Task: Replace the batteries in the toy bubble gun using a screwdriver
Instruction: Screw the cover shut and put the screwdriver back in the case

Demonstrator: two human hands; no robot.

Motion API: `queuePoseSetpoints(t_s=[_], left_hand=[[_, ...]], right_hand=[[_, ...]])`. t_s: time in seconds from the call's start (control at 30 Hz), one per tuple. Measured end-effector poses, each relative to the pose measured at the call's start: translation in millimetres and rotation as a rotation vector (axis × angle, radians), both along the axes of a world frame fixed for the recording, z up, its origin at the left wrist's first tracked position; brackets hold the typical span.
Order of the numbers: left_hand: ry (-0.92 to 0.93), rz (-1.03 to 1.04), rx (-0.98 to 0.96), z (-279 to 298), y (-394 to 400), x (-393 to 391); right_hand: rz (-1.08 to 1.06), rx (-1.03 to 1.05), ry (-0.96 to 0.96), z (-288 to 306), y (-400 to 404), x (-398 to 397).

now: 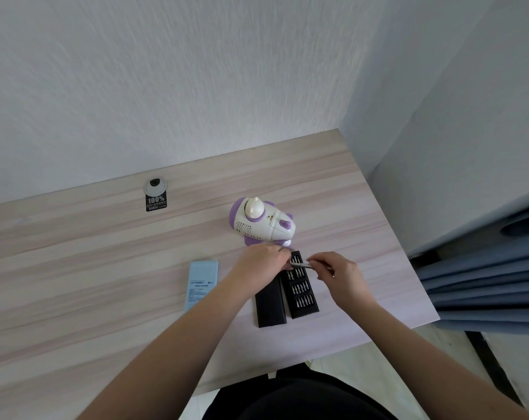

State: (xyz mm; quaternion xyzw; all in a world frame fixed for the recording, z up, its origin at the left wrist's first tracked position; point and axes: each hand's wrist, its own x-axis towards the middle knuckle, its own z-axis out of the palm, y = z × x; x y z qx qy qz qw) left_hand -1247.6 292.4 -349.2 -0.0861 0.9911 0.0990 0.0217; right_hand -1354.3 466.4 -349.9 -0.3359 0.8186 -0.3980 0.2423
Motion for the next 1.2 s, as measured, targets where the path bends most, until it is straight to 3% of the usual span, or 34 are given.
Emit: queuePoseSetpoints(t_s=[0.23,0.47,0.67,0.83,1.2], left_hand=[[0.022,-0.030,-0.029,3.5,-2.6,-3.3],[0.139,0.027,0.046,9.3,-10.3,2.5],[0.453,0.102,0.068,28.1,-29.2,27.1],[0.530,0.268,0.097,28.9,-58.1,34.0],[0.368,0.249,0.290,10.5,-74.4,5.1]], right_hand=[[0.129,0.004,0.030,4.9,-3.8,1.5],[0.063,-0.042,0.062,7.5,-9.6,-3.9],[0.001,-0.140,0.074,24.2,-13.6,-21.7],[-0.009,-0.189,0.139,43.8,-33.1,-34.9],[0.114,-0.113,0.439,62.3,-81.3,-33.9]])
